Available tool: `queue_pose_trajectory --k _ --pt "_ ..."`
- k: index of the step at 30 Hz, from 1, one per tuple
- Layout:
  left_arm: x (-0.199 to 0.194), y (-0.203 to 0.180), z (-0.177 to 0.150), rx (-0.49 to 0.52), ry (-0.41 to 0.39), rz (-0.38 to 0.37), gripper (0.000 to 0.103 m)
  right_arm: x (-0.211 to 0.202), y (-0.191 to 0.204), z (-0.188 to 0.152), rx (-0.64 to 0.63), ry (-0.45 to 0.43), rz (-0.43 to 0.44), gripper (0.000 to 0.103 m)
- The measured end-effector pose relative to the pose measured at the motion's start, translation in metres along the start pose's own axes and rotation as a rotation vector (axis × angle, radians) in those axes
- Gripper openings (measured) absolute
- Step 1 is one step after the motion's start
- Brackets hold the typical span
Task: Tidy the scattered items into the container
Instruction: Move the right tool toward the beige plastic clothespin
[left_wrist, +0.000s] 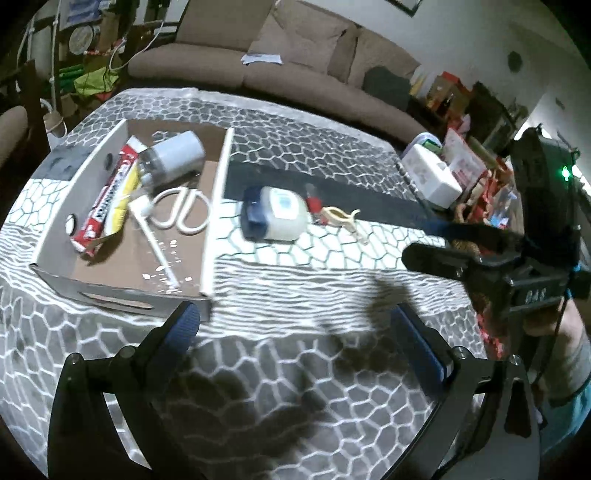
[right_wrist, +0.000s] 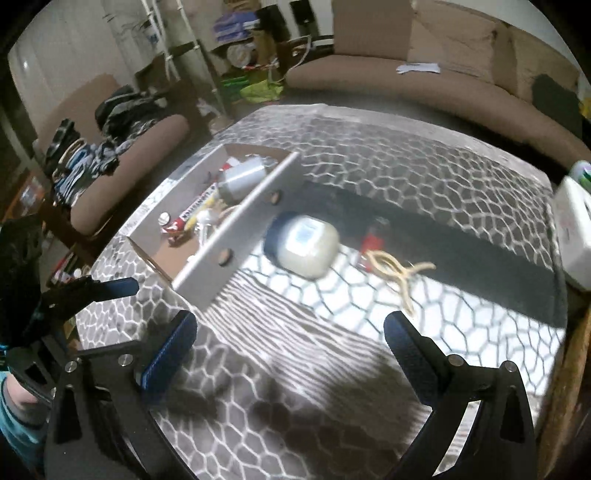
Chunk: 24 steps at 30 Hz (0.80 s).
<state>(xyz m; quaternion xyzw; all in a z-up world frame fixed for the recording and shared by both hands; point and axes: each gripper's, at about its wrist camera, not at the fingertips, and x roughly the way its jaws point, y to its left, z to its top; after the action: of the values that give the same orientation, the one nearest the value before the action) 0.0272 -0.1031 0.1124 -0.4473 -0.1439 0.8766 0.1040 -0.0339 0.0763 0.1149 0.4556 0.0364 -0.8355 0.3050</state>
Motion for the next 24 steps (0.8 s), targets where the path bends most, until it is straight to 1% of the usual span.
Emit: queue_pose_trajectory --k 6,12,16,18,20,22,23,24 --pt "0.026 -0.03 0.003 -0.002 -0.043 0.023 0.103 -0.015 -0.034 -0.025 0.079 -0.052 -0.009 0.103" --pt "0.078 -0.05 0.01 0.003 -0.031 0.085 0.103 -0.02 -0.073 -0.046 0.153 -0.084 -0.037 0.103" --pt "0.108 -0.062 0.012 0.031 -0.007 0.101 0.103 -0.019 -0.106 -0.054 0.223 -0.107 -0.042 0.103" --pt "0.119 -0.064 0.012 0.027 0.001 0.088 0.103 -0.012 -0.119 -0.052 0.234 -0.104 -0.068 0.102" --pt "0.126 -0.066 0.011 0.029 0.009 0.079 0.103 -0.002 -0.127 -0.047 0.228 -0.096 -0.075 0.093" --pt "0.133 -0.065 0.012 0.031 0.019 0.067 0.103 0.01 -0.129 -0.039 0.185 -0.091 -0.097 0.074" --pt "0.136 -0.064 0.013 0.026 0.024 0.055 0.103 0.018 -0.128 -0.035 0.152 -0.087 -0.106 0.069" --pt "0.138 -0.063 0.014 0.016 0.03 0.037 0.103 0.024 -0.128 -0.032 0.125 -0.082 -0.1 0.068"
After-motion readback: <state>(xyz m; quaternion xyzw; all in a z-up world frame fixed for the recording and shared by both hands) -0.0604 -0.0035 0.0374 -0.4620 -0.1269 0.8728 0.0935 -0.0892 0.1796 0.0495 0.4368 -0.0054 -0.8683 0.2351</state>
